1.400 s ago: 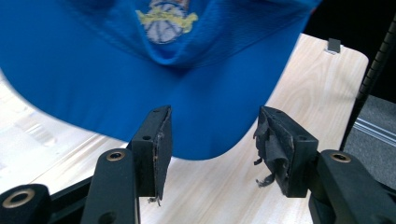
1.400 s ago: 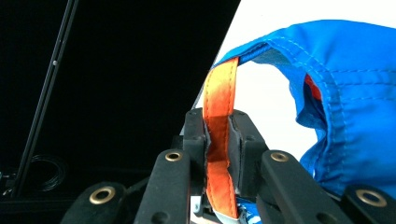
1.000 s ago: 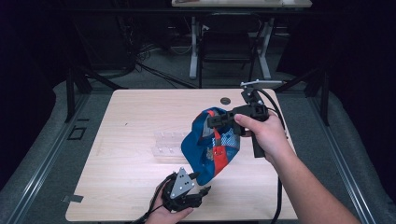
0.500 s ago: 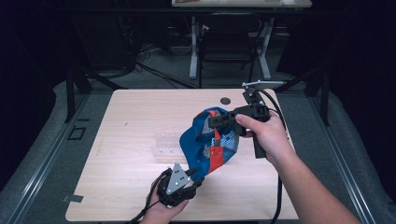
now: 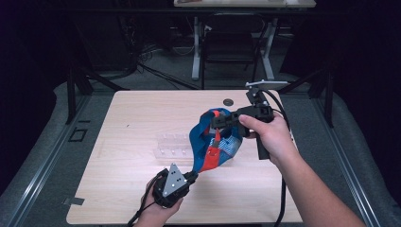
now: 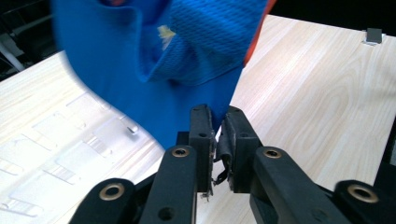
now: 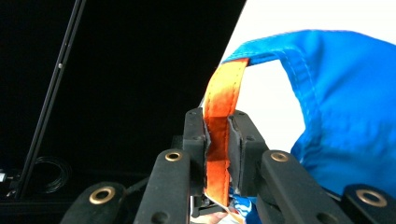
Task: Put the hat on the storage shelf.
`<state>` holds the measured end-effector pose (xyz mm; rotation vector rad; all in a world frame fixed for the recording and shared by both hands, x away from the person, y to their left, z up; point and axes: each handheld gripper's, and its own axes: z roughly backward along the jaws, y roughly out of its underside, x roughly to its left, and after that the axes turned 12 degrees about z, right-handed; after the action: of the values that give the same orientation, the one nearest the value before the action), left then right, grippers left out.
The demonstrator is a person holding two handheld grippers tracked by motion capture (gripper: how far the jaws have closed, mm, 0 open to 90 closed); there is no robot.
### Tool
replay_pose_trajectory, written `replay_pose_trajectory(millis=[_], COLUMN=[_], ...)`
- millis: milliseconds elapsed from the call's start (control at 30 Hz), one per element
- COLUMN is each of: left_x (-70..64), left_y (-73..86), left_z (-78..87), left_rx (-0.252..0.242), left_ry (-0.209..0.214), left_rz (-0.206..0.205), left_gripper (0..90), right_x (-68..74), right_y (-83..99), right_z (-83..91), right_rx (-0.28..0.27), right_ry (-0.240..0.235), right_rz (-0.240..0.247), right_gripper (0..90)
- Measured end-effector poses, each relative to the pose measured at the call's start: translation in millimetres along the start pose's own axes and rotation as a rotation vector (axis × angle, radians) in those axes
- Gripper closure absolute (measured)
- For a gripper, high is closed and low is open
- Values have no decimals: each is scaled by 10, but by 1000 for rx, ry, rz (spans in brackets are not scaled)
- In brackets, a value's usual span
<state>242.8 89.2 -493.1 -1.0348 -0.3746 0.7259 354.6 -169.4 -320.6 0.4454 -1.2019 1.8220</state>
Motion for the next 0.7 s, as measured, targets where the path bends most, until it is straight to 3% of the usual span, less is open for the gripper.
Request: replay_pose_trajectory(millis=[567,700], left_x=[7,33], left_y=[-19,-40], left_z=[16,22], left_rx=[-35,-48], left_ry=[-32,-28], left_rz=[-58,-49], left_gripper=[887,887], right_x=[-96,-161], right_y=[6,9], right_z=[-56,-52], right_rx=[-5,-16], right_ry=[9,16], right_rz=[-7,-21], right_gripper=[786,785])
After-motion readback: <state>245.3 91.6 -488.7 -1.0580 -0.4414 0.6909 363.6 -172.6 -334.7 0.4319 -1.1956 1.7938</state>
